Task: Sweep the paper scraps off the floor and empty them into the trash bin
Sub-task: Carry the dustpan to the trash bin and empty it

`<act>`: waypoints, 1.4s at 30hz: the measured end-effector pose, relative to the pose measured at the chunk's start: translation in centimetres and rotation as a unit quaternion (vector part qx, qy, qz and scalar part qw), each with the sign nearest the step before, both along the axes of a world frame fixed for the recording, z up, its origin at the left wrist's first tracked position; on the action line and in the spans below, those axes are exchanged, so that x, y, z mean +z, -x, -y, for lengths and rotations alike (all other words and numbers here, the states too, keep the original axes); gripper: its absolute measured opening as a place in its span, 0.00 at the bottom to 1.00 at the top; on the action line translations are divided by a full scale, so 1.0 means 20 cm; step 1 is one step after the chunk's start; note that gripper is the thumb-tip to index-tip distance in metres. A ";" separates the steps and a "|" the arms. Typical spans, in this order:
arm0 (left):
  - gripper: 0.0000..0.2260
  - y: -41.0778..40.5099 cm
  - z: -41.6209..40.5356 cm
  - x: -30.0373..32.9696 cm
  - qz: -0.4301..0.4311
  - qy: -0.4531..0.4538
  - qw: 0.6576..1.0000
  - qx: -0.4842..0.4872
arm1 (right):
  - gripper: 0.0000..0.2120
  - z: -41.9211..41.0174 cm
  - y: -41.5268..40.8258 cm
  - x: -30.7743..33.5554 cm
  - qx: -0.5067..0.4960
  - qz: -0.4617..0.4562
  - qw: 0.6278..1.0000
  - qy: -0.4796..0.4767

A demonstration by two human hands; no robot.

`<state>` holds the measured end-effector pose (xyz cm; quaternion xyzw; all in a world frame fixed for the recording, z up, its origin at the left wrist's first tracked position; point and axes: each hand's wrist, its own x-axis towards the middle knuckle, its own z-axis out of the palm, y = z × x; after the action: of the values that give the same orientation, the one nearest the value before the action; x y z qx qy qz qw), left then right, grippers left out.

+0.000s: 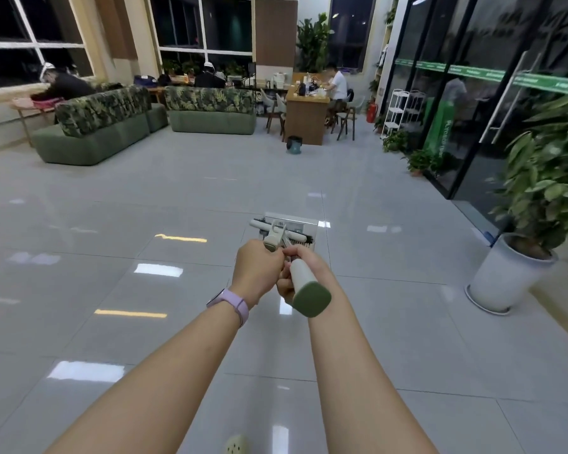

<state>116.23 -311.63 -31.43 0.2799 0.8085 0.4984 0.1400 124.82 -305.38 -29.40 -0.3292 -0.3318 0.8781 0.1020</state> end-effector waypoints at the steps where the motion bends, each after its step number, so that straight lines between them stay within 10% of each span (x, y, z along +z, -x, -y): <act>1: 0.13 0.10 -0.10 -0.02 0.005 -0.002 1.000 -0.002 | 0.15 -0.11 0.10 -0.03 0.002 0.006 1.000 -0.002; 31: 0.11 1.99 -3.91 -0.15 0.053 0.038 0.997 -0.047 | 0.20 -4.04 1.83 -0.11 -0.114 0.071 0.989 0.055; 42: 0.13 2.96 -5.26 -0.24 0.038 -0.008 0.998 -0.054 | 0.06 -5.30 2.74 -0.31 -0.046 0.025 0.996 0.078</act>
<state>56.97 -206.42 -36.20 0.3051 0.7821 0.5070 0.1954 70.05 -199.44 -35.64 -0.3732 -0.2490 0.8872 0.1074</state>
